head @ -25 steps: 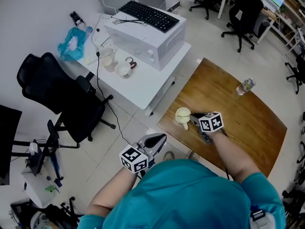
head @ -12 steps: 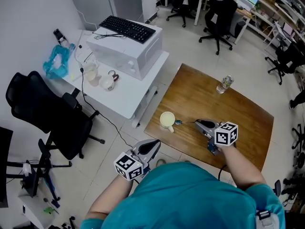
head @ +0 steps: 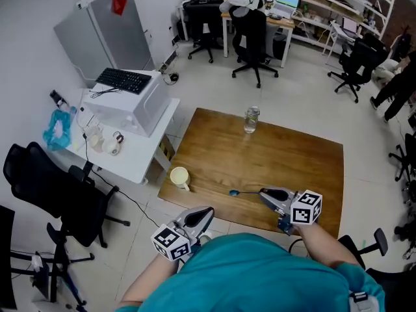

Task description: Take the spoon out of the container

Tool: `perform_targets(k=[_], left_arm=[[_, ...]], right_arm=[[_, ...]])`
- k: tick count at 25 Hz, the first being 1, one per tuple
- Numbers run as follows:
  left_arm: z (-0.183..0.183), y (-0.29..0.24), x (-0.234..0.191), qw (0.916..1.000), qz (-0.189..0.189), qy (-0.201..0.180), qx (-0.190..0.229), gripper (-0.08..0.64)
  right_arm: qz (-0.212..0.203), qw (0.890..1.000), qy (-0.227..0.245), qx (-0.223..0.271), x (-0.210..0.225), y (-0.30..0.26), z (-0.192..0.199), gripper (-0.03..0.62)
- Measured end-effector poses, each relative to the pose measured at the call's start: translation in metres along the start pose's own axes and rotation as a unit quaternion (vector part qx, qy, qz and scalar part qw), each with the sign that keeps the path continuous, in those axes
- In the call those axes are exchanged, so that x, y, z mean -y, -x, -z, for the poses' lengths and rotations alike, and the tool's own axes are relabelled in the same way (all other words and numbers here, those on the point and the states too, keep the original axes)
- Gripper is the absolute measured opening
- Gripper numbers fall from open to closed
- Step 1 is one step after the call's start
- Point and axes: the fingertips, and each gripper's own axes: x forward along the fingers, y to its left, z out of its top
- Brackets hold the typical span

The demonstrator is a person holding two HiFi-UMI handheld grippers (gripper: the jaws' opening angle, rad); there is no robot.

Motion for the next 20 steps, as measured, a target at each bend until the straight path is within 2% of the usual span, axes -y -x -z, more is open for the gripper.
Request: perform_targets(k=[5, 9, 12, 15, 20], left_arm=[[0.010, -0.078, 0.097, 0.9996, 0.011, 0.023, 0.013, -0.002], [0.028, -0.128, 0.184, 0.9996, 0.027, 0.005, 0.000, -0.002], [0.025, -0.140, 0.242, 0.9992, 0.039, -0.006, -0.003, -0.002], [0.019, -0.139, 0.282, 0.9988, 0.049, -0.003, 0.002, -0.002], [0.031, -0.136, 0.357, 0.9974, 0.071, 0.004, 0.001, -0.002]], right_arm=[[0.012, 0.999, 0.030, 0.012, -0.002, 0.131, -0.004, 0.044], [0.019, 0.999, 0.028, 0.017, -0.003, 0.230, 0.016, 0.044], [0.024, 0.999, 0.021, 0.024, -0.018, 0.286, 0.031, 0.044], [0.037, 0.998, 0.017, 0.038, -0.039, 0.327, 0.034, 0.044], [0.065, 0.997, 0.006, 0.050, -0.079, 0.402, 0.058, 0.044]])
